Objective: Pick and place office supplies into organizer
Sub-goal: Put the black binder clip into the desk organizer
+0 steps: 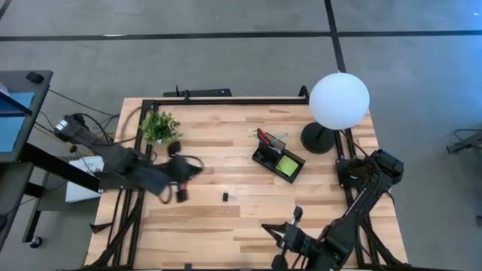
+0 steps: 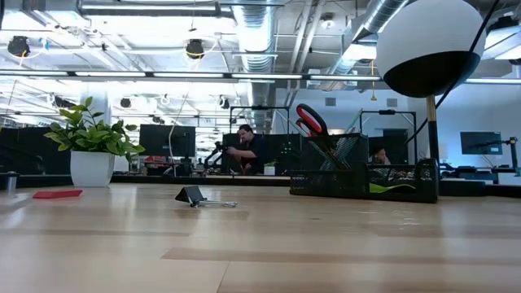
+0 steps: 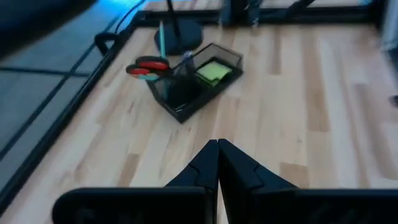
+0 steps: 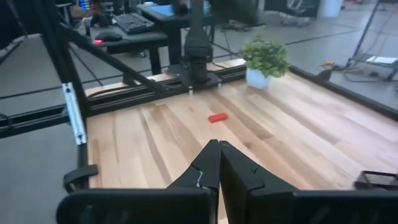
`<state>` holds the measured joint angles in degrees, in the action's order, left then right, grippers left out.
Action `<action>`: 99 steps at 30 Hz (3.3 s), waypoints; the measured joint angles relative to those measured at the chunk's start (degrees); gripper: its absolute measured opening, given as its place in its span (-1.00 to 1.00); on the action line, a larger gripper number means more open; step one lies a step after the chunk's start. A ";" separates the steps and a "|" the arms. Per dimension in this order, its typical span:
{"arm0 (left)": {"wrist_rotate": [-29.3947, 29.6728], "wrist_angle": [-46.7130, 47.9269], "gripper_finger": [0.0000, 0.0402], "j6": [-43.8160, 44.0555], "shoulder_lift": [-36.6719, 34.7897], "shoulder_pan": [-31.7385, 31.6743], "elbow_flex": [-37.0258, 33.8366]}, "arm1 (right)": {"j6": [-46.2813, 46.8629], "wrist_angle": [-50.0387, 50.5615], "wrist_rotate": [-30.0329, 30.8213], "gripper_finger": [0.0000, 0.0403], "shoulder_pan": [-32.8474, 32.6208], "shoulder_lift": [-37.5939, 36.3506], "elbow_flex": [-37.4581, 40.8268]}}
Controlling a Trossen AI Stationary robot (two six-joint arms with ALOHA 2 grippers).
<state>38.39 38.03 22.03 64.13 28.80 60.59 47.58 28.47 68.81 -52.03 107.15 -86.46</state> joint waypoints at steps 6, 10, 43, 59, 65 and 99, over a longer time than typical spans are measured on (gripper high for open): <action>-0.60 -14.06 -1.00 0.99 -14.21 8.84 -20.58 | 6.38 3.93 1.12 -1.00 -0.46 0.00 0.02; -0.87 -36.30 -1.00 -0.81 -17.49 12.09 -37.36 | 6.46 3.98 1.14 -1.00 0.17 0.00 0.02; -14.33 -90.92 0.13 -10.68 15.39 0.87 -49.82 | 2.37 3.19 0.07 -1.00 6.29 0.00 0.02; -22.72 -95.01 0.13 -17.20 36.09 -6.28 -38.24 | 1.45 2.53 0.03 -1.00 5.88 0.00 0.02; -24.86 -89.03 0.13 -13.64 36.31 -8.38 -37.45 | 1.45 2.55 -1.77 -1.00 5.62 0.00 0.02; -28.11 -83.83 0.13 -10.77 36.31 -11.72 -37.43 | 1.50 2.39 -1.81 -1.00 5.62 0.00 0.02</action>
<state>10.28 -45.80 11.27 100.44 17.08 23.16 49.08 30.86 67.00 -46.41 107.15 -86.43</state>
